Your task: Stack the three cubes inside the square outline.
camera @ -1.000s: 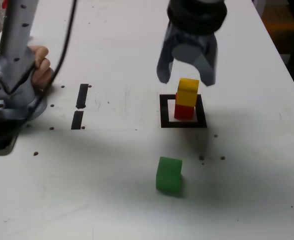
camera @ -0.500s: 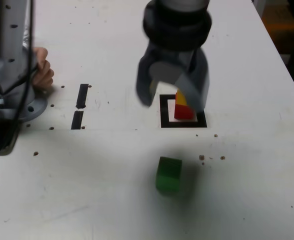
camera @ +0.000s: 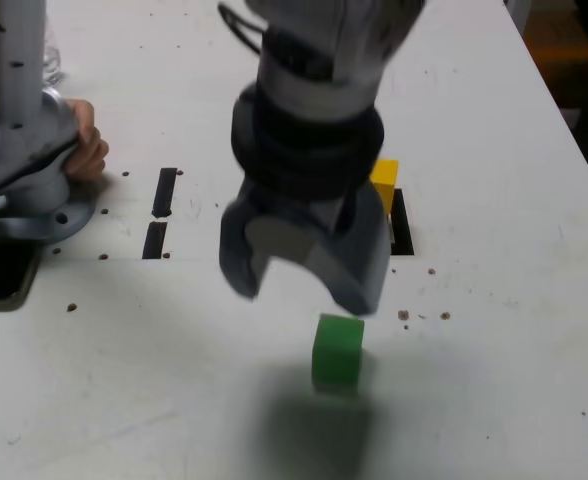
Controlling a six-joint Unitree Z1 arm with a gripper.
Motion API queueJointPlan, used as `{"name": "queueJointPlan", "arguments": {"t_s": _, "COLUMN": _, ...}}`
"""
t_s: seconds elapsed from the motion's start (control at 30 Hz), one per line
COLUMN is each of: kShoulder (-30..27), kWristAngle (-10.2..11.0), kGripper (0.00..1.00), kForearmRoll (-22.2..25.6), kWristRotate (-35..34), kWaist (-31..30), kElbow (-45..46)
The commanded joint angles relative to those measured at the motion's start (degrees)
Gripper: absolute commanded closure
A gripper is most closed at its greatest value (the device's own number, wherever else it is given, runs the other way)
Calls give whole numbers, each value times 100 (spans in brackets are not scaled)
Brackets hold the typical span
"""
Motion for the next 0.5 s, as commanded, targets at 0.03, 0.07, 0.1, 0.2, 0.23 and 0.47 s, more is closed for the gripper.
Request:
{"name": "queueJointPlan", "arguments": {"t_s": 0.03, "kShoulder": 102, "kWristAngle": -92, "kGripper": 15, "kForearmRoll": -121, "kWristRotate": -56, "kWaist": -34, "kElbow": 29}}
{"name": "queueJointPlan", "arguments": {"t_s": 0.07, "kShoulder": 138, "kWristAngle": -124, "kGripper": 15, "kForearmRoll": -163, "kWristRotate": -68, "kWaist": -43, "kElbow": 34}}
{"name": "queueJointPlan", "arguments": {"t_s": 0.1, "kShoulder": 177, "kWristAngle": -154, "kGripper": 14, "kForearmRoll": -201, "kWristRotate": -77, "kWaist": -48, "kElbow": 35}}
{"name": "queueJointPlan", "arguments": {"t_s": 0.2, "kShoulder": 283, "kWristAngle": -218, "kGripper": 13, "kForearmRoll": -273, "kWristRotate": -92, "kWaist": -56, "kElbow": 24}}
{"name": "queueJointPlan", "arguments": {"t_s": 0.23, "kShoulder": 323, "kWristAngle": -234, "kGripper": 13, "kForearmRoll": -288, "kWristRotate": -95, "kWaist": -56, "kElbow": 17}}
{"name": "queueJointPlan", "arguments": {"t_s": 0.47, "kShoulder": 532, "kWristAngle": -263, "kGripper": 13, "kForearmRoll": -341, "kWristRotate": -100, "kWaist": -52, "kElbow": 47}}
